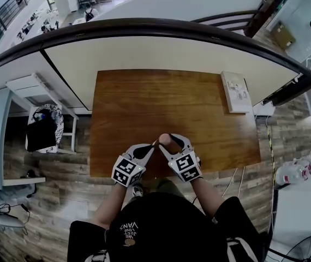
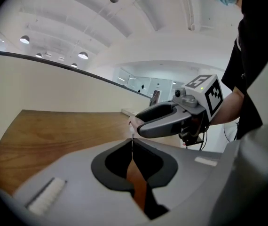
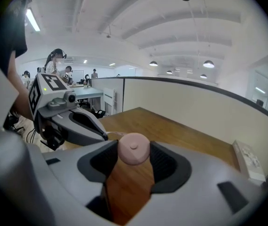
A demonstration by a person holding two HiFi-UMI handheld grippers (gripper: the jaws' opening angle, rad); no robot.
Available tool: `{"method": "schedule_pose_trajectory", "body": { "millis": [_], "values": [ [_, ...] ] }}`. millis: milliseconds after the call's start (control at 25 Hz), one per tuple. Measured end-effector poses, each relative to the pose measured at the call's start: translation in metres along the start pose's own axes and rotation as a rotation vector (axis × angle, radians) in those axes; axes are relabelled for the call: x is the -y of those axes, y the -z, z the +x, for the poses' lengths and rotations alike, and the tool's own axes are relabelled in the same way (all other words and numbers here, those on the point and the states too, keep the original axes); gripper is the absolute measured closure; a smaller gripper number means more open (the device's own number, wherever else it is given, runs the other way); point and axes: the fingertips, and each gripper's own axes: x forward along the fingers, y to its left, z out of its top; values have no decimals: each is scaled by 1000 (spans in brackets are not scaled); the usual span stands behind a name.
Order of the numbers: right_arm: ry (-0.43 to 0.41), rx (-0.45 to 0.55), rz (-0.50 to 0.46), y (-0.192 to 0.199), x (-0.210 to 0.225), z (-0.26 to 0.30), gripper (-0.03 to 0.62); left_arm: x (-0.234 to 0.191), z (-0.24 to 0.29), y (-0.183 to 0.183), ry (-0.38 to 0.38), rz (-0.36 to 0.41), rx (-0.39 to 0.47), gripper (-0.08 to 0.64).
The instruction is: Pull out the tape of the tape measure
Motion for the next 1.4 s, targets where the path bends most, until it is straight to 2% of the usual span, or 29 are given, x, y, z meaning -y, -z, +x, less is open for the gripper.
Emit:
{"method": "schedule_pose_trajectory", "body": {
  "millis": [400, 840, 1040, 1320, 1400],
  "values": [
    [82, 12, 43, -3, 18, -3, 373, 3, -27, -6, 4, -6, -4, 545],
    [110, -10, 45, -4, 23, -2, 373, 9, -39, -8, 25, -10, -19, 546],
    [173, -34, 92, 6, 46, -4, 374, 6, -47, -4, 25, -34, -28, 546],
    [218, -55, 93, 14, 65, -6, 374, 3, -56, 0, 35, -35, -36, 546],
    [246, -62, 127, 19, 74, -6, 374, 3, -59, -4, 29, -42, -32, 546]
  ]
}}
